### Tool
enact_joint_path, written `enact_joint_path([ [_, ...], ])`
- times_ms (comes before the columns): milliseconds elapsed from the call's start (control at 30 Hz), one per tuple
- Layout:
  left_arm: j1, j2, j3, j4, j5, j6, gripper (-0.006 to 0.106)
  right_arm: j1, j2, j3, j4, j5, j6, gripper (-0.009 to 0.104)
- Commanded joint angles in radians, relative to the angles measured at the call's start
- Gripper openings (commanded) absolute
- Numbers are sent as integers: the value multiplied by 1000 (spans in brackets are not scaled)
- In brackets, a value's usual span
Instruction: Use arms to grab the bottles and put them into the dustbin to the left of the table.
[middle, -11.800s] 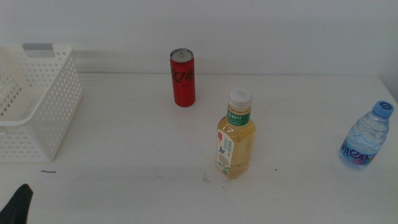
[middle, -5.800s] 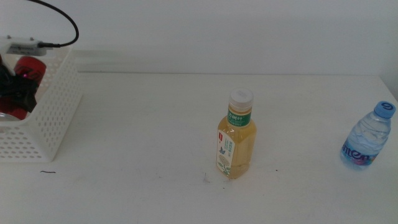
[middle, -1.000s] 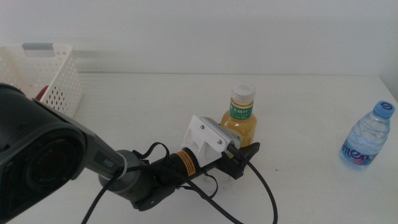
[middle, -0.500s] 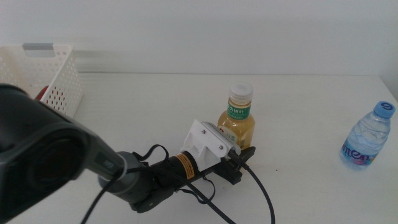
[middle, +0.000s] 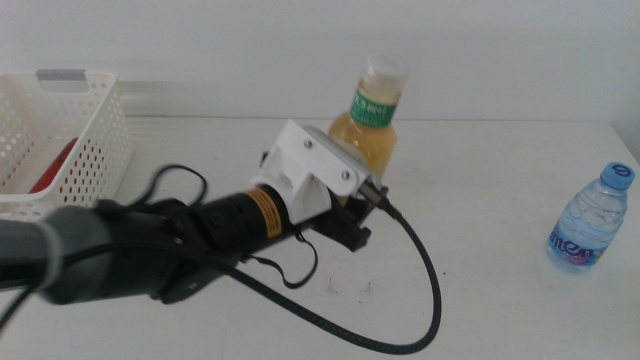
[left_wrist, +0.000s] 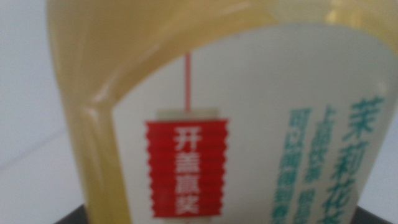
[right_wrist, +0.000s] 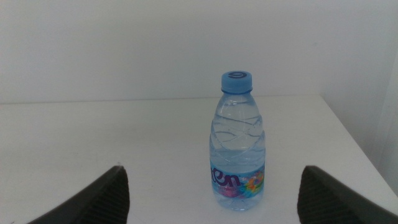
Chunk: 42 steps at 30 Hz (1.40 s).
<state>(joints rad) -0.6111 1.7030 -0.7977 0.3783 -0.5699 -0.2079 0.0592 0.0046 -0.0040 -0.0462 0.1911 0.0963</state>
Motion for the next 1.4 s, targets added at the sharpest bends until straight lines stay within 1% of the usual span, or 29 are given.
enact_joint_path([
  [0, -8, -75, -6, -14, -8, -6, -2, -9, -5, 4, -2, -12, -2, 91],
  [67, -8, -111, -6, -27, 8, -6, -2, -9, -5, 4, -2, -12, -2, 91],
  [133, 15, -154, -15, -82, 77, 1, -2, -9, -5, 4, -2, -12, -2, 91],
  [167, 28, -174, -24, -91, 120, 1, -2, -9, -5, 4, -2, -12, -2, 91],
  [233, 68, -223, -65, -92, 272, -2, -2, -9, -5, 4, -2, -12, -2, 91],
  [300, 104, -261, -142, -120, 464, -2, -2, -9, -5, 4, -2, -12, -2, 91],
  [333, 129, -274, -191, -163, 585, 5, -2, -9, -5, 4, -2, -12, -2, 91],
  [367, 161, -281, -248, -224, 712, 49, -2, -9, -5, 4, -2, -12, -2, 91],
  [400, 193, -282, -296, -304, 843, 116, -2, -9, -5, 4, -2, -12, -2, 91],
  [467, 299, -272, -418, -502, 1089, 373, -2, -9, -5, 4, -2, -12, -2, 91],
  [533, 403, -247, -516, -656, 1265, 556, -2, -9, -5, 4, -2, -12, -2, 91],
  [567, 456, -230, -564, -707, 1335, 608, -2, -9, -5, 4, -2, -12, -2, 91],
  [600, 506, -212, -602, -724, 1382, 628, -2, -9, -5, 4, -2, -12, -2, 91],
  [767, 718, -109, -816, -719, 1647, 628, -2, -9, -5, 4, -2, -12, -2, 91],
  [867, 804, -46, -904, -700, 1748, 630, -2, -9, -5, 4, -2, -12, -2, 91],
  [967, 872, 7, -961, -682, 1788, 630, -2, -9, -5, 4, -2, -12, -2, 91],
  [1200, 980, 92, -990, -639, 1791, 630, -2, -9, -5, 4, -2, -12, -2, 91],
  [1367, 1009, 166, -990, -608, 1786, 700, -2, -9, -5, 4, -2, -12, -2, 91],
])
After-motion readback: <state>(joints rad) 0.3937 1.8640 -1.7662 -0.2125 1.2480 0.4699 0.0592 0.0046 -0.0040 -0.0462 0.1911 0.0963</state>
